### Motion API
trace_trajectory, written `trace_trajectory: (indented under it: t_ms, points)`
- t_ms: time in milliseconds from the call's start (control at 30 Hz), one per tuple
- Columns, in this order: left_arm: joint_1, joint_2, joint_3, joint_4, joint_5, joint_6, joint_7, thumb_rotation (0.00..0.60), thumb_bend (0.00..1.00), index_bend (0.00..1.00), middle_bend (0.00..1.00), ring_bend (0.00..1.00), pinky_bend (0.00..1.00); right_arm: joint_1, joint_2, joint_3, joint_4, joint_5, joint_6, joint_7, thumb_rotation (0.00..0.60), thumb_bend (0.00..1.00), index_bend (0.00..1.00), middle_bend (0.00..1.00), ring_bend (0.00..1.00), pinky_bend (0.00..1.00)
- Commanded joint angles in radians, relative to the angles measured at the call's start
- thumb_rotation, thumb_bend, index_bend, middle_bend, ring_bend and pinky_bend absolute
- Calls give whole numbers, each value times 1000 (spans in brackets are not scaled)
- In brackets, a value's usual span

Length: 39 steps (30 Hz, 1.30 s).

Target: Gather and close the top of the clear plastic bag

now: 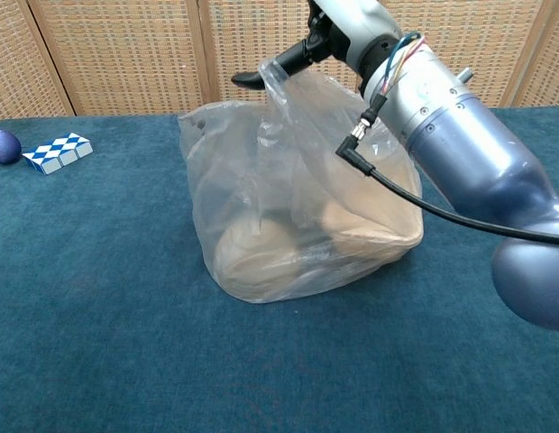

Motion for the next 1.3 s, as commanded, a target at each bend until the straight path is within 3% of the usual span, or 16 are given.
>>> trace_trajectory:
  t_ms: [33,233,367,633,900,1000,1100,1300]
  points:
    - [-3,0,-2,3,-4,-6,-3,600,92,0,0,0,0,13,-14,28,19,19,23,36,600,24,72,0,0,0]
    - [-14,0,1,4,-8,-33,-7,600,93,0,0,0,0,16,3,25,28,20,32,50,600,382,178,34,0,0]
    - [-29,14,8,-8,5,-70,-45,600,95,0,0,0,0,12,24,6,12,13,26,45,600,527,206,52,0,0]
    - [-151,118,37,-51,107,-321,-350,600,120,0,0,0,0,-2,86,-38,-49,-19,26,-13,600,559,208,77,0,0]
    - [-352,165,36,-24,251,-549,-834,600,130,0,0,0,15,1,124,-43,-113,-18,17,-74,600,559,208,77,0,0]
    - [-424,174,63,0,327,-612,-992,600,108,0,0,0,31,4,132,-40,-130,-14,15,-88,600,559,208,77,0,0]
    - [-516,175,101,7,414,-660,-1231,600,94,0,0,0,47,8,136,-35,-145,-6,12,-98,600,560,208,77,0,0]
    - [-672,139,201,82,561,-640,-1606,600,91,0,0,0,56,12,138,-31,-156,6,8,-103,600,560,208,77,0,0]
